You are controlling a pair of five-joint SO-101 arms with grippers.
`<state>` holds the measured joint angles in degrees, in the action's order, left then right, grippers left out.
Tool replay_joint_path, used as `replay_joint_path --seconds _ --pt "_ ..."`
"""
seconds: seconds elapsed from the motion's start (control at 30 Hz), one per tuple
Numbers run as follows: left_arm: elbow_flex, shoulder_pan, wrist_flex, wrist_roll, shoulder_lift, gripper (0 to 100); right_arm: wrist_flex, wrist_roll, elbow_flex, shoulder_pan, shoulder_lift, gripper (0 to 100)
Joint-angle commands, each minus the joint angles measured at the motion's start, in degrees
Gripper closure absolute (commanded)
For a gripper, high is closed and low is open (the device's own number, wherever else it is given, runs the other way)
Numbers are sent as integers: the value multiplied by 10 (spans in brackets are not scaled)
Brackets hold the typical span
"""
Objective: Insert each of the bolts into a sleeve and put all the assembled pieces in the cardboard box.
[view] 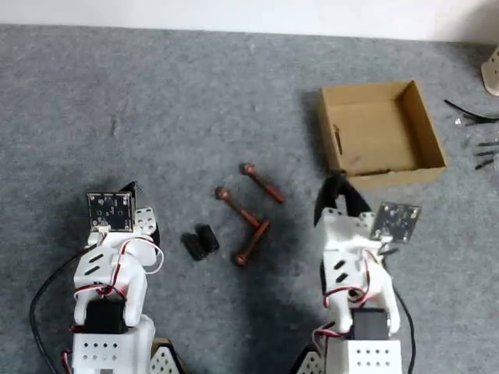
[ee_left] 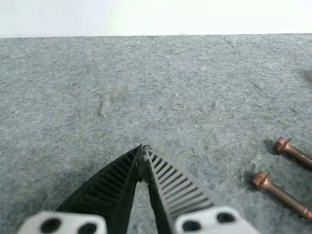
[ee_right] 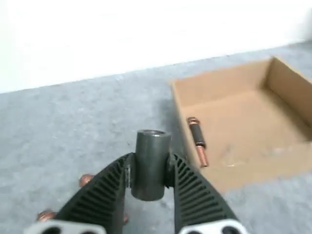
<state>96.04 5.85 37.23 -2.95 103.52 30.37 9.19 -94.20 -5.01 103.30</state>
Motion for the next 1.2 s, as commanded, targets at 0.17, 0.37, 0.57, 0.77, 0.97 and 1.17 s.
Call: replay_joint_path --seconds 0.17,0.37,0.57,0.77,0.97,1.17 --pt "11 -19 -14 4 4 982 91 -8 5 36 21 995" --pt "6 -82 -13 4 7 982 44 -8 -65 39 21 995" --pt "11 -154 -53 1 4 986 39 -48 -82 43 20 995" --pt "-58 -251 -39 1 2 983 42 -50 -82 43 20 995" --pt "-152 -261 -37 -9 -95 983 41 -51 -82 44 20 995" --pt "-326 -276 -72 -78 -428 983 39 -52 -82 44 20 995"
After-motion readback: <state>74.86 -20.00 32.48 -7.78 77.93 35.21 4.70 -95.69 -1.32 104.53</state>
